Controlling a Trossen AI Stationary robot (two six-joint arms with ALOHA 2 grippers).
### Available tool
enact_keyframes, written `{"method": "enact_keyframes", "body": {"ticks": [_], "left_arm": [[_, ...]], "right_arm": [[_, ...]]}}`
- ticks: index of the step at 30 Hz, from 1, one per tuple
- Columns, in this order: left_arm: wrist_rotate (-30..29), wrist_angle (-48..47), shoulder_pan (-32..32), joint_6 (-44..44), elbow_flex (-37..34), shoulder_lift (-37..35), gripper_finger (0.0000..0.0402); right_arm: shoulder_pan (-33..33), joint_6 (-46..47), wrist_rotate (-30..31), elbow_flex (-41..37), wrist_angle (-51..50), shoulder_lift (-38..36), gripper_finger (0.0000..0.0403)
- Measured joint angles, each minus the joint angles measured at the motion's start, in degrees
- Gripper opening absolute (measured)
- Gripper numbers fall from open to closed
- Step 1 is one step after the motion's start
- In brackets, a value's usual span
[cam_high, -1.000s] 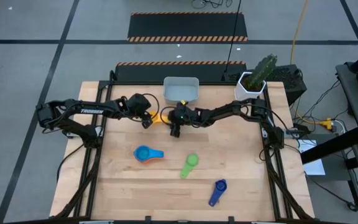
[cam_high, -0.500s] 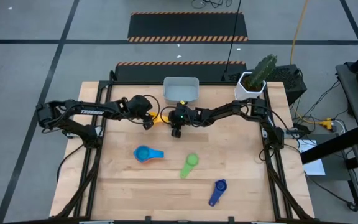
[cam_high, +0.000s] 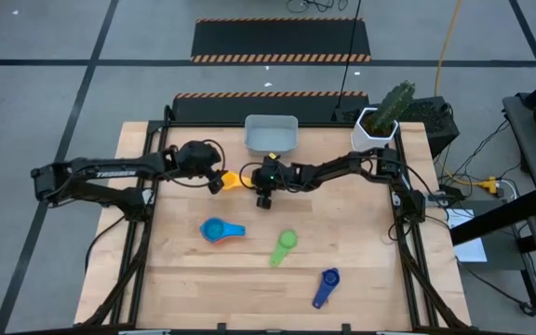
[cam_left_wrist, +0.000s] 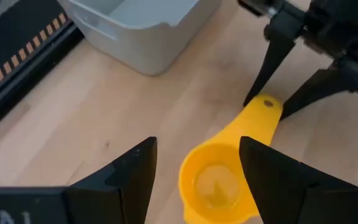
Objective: Nest measuring cups in basket
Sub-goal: Stack the yellow measuring cup into the light blue measuring cup
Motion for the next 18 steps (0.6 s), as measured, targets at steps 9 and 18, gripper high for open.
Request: {"method": "enact_keyframes", "body": {"ticks": [9,18], "left_arm": [[0.0,-1.9,-2.6,-1.0,0.0,-0.8,0.0232],[0.0,-2.1,-4.5,-1.0,0.0,-1.2,0.0232]], "right_arm": [[2.4,1.4,0.1,0.0,-0.3,0.0,0.0111],[3.9,1.9,0.2,0.0,-1.6,-1.2,0.0114]]}}
